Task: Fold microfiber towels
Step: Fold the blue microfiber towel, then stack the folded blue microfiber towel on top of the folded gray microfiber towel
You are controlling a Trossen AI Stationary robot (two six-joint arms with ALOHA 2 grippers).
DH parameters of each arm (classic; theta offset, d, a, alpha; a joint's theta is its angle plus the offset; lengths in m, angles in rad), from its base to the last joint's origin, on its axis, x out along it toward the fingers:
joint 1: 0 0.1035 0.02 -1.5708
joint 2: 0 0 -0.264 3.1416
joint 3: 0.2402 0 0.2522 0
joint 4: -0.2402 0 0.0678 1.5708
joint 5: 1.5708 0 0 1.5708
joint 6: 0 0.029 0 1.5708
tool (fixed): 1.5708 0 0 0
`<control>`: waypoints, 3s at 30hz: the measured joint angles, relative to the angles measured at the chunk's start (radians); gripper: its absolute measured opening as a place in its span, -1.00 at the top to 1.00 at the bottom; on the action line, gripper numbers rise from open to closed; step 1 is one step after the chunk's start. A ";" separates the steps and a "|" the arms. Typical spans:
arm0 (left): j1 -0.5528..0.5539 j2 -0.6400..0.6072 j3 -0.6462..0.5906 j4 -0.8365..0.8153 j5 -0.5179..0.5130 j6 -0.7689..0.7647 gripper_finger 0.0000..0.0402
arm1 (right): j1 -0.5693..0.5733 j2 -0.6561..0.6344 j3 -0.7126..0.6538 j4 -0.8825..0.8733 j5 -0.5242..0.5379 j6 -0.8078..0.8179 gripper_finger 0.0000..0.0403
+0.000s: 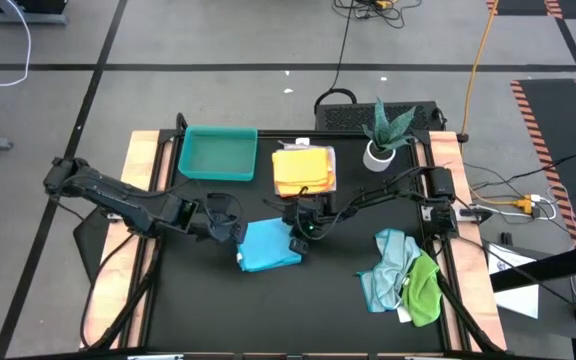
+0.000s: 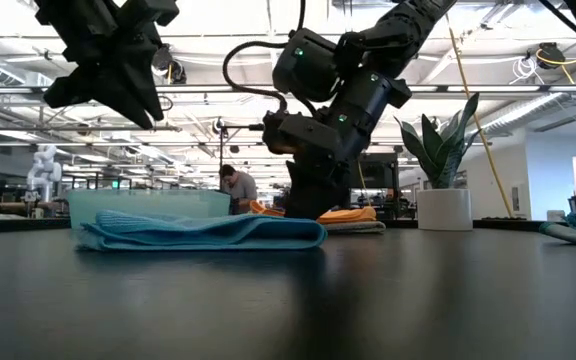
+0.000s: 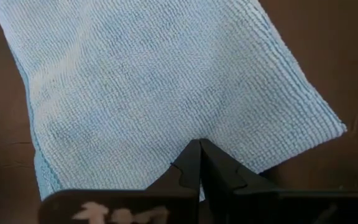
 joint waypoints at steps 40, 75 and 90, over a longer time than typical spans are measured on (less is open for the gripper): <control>0.038 0.000 0.000 0.004 -0.025 0.157 0.55 | -0.151 -0.087 -0.006 -0.163 -0.029 0.053 -0.08; 0.038 0.000 0.000 0.004 -0.025 0.146 0.55 | -0.149 -0.098 -0.227 0.259 -0.159 0.245 0.95; 0.038 0.000 0.000 0.004 -0.026 0.162 0.55 | -0.150 -0.273 -0.178 0.252 -0.167 0.204 0.99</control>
